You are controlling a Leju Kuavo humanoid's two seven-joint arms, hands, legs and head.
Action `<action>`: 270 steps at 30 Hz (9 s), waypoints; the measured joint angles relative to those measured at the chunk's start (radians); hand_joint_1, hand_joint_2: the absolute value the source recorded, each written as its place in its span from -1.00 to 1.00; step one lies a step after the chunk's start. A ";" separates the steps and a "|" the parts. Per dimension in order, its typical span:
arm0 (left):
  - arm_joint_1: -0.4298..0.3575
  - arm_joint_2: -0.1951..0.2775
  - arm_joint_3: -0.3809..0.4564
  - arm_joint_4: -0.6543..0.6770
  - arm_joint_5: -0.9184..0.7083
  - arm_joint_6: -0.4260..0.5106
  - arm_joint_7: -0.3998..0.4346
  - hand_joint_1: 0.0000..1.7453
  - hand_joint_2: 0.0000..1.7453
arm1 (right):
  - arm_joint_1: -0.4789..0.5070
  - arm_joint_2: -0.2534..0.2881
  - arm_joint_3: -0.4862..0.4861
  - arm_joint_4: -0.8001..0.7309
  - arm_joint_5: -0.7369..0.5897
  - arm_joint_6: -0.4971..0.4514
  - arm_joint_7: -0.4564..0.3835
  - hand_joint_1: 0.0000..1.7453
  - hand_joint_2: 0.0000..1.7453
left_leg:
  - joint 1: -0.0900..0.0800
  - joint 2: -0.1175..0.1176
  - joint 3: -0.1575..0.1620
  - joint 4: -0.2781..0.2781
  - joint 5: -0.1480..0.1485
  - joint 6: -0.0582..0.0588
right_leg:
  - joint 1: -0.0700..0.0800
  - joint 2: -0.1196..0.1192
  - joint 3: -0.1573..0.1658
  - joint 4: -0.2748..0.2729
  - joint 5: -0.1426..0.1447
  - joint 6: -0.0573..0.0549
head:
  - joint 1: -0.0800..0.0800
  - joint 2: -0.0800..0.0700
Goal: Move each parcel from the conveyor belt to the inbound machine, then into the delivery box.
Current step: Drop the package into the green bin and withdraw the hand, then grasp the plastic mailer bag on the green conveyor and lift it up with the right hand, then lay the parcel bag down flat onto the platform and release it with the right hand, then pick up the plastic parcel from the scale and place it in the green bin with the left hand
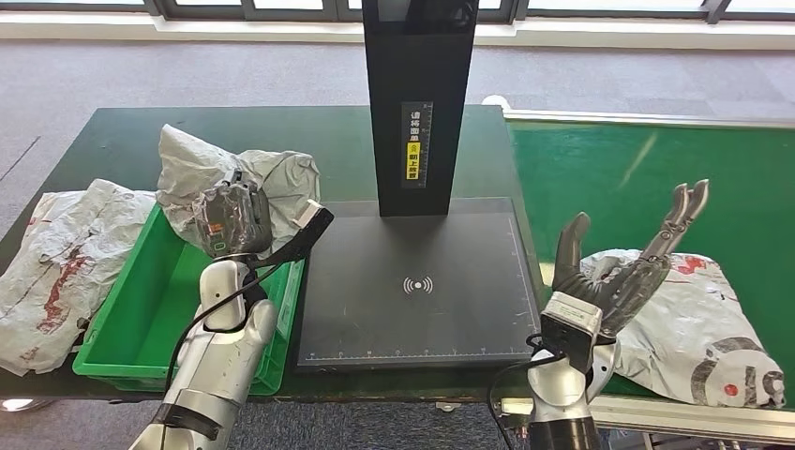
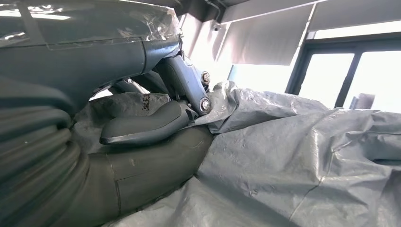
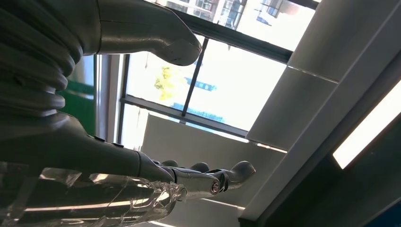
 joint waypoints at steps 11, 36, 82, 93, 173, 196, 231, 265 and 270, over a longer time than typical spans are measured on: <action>0.018 -0.032 0.091 -0.009 0.000 0.000 -0.047 -1.00 1.00 | 0.003 0.000 0.000 -0.003 0.007 0.000 0.000 -1.00 1.00 | 0.000 0.000 0.000 0.000 0.000 0.000 | 0.000 0.000 0.000 0.000 0.000 0.000 | 0.000 0.000; 0.064 -0.128 0.280 -0.243 0.030 0.000 -0.276 -1.00 1.00 | 0.003 0.000 -0.027 0.024 0.062 0.000 0.001 -1.00 1.00 | 0.000 0.000 0.000 0.000 0.000 0.000 | 0.000 0.000 0.000 0.000 0.000 0.000 | 0.000 0.000; 0.115 -0.137 -0.031 -0.149 1.302 -0.706 -0.862 -1.00 1.00 | -0.238 -0.346 -0.386 0.969 1.023 0.135 1.134 -1.00 1.00 | -0.003 -0.010 -0.006 0.002 0.000 0.006 | -0.003 -0.010 0.000 -0.002 0.001 0.006 | 0.000 0.000; 0.122 -0.135 -0.042 -0.178 1.288 -0.699 -0.857 -1.00 1.00 | -0.268 -0.347 -0.568 1.038 0.863 0.242 0.872 -1.00 1.00 | -0.003 -0.010 -0.005 0.002 0.000 0.006 | -0.003 -0.010 0.001 -0.002 0.001 0.006 | 0.000 0.000; 0.120 -0.134 -0.060 -0.132 1.233 -0.735 -0.881 -1.00 1.00 | -0.148 0.023 0.018 0.229 -0.003 0.290 0.054 1.00 1.00 | -0.002 -0.009 -0.007 0.001 0.002 0.005 | -0.003 -0.009 -0.002 -0.001 0.000 0.005 | 0.000 0.000; 0.098 -0.134 -0.151 -0.064 1.317 -0.683 -0.881 -1.00 1.00 | -0.282 0.039 0.132 0.604 0.040 0.217 0.195 -1.00 -1.00 | -0.002 -0.008 -0.007 0.002 0.002 0.005 | -0.003 -0.009 -0.002 -0.001 0.000 0.005 | 0.000 0.000; 0.066 -0.143 -0.278 0.131 0.923 -0.756 -0.731 -1.00 1.00 | -0.221 -0.026 -0.041 0.532 0.420 0.166 0.463 -1.00 -1.00 | -0.003 -0.008 -0.007 0.003 0.001 0.006 | -0.003 -0.008 -0.003 -0.002 0.001 0.006 | 0.000 0.000; -0.055 -0.165 -0.448 0.500 0.601 -0.211 -0.447 1.00 1.00 | -0.171 -0.013 -0.072 0.370 0.287 0.071 0.261 -1.00 -1.00 | -0.003 -0.008 -0.007 0.002 0.001 0.006 | -0.003 -0.007 -0.002 -0.001 0.001 0.005 | 0.000 0.000; -0.034 -0.165 -0.416 0.435 0.524 -0.160 -0.420 1.00 1.00 | -0.139 -0.010 -0.072 0.301 0.256 0.062 0.241 -1.00 -1.00 | -0.003 -0.008 -0.007 0.002 0.001 0.006 | -0.003 -0.007 -0.002 -0.001 0.001 0.006 | 0.000 0.000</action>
